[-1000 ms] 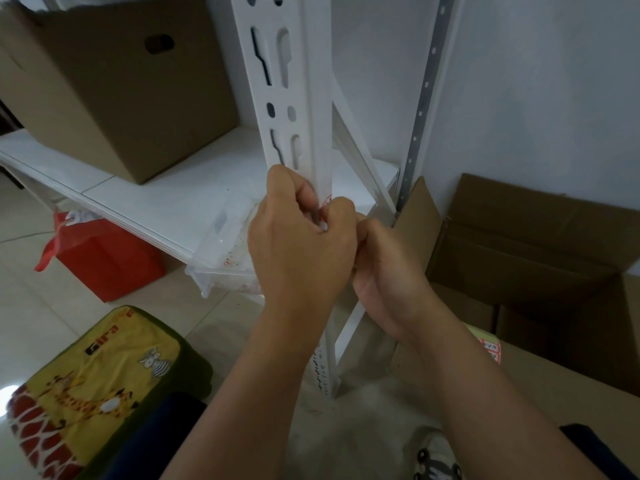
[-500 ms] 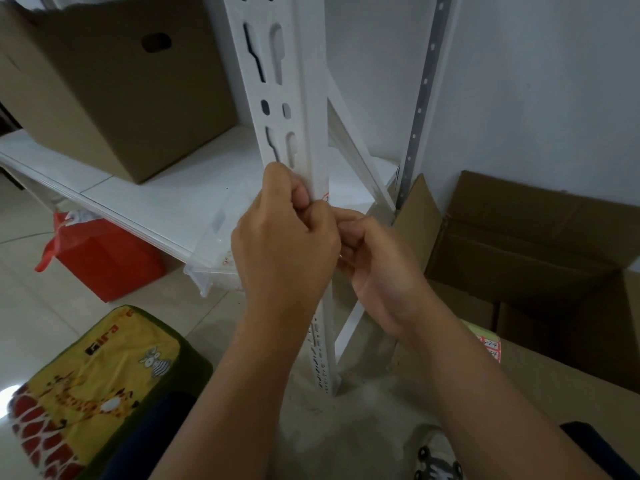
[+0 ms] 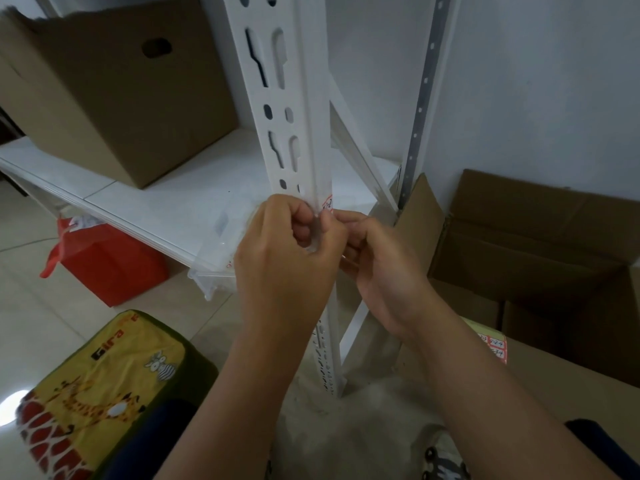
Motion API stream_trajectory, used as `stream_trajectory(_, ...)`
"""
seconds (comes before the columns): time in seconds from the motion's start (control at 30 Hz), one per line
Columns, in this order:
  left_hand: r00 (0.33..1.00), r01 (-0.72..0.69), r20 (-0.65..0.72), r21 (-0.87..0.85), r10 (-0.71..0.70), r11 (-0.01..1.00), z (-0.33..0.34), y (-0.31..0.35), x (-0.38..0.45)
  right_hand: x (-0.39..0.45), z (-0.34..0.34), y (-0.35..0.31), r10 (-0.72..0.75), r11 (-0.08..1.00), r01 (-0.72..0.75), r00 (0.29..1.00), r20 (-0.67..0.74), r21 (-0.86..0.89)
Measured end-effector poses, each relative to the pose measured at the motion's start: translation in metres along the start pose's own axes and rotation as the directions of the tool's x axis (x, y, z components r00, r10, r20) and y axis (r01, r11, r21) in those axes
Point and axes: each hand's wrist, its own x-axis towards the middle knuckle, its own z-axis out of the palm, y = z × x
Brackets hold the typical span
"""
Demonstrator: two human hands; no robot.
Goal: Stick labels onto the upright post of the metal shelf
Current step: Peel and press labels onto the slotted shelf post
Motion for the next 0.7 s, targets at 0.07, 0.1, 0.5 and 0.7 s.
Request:
stream_trajectory(0.07,1.000,0.007,0.008,0.008,-0.007,1.000,-0.002,0.002,0.001,0.001,-0.001,0.001,-0.003,1.000,0.003,1.000,0.002,-0.007)
stream_trajectory(0.1,1.000,0.004,0.017,0.001,-0.004,1.000,-0.003,0.002,0.001,0.001,-0.001,0.001,-0.003,1.000,0.003,1.000,-0.002,-0.005)
stream_trajectory(0.5,0.990,0.044,0.139,-0.245,-0.010,0.968,-0.014,-0.011,0.002,0.005,-0.002,0.004,0.020,1.000,-0.020,1.000,-0.017,-0.009)
stream_trajectory(0.7,0.975,0.205,0.143,-0.289,-0.170,0.935,-0.015,-0.023,0.000,0.005,-0.001,0.004,0.005,0.998,-0.006,1.000,-0.008,-0.055)
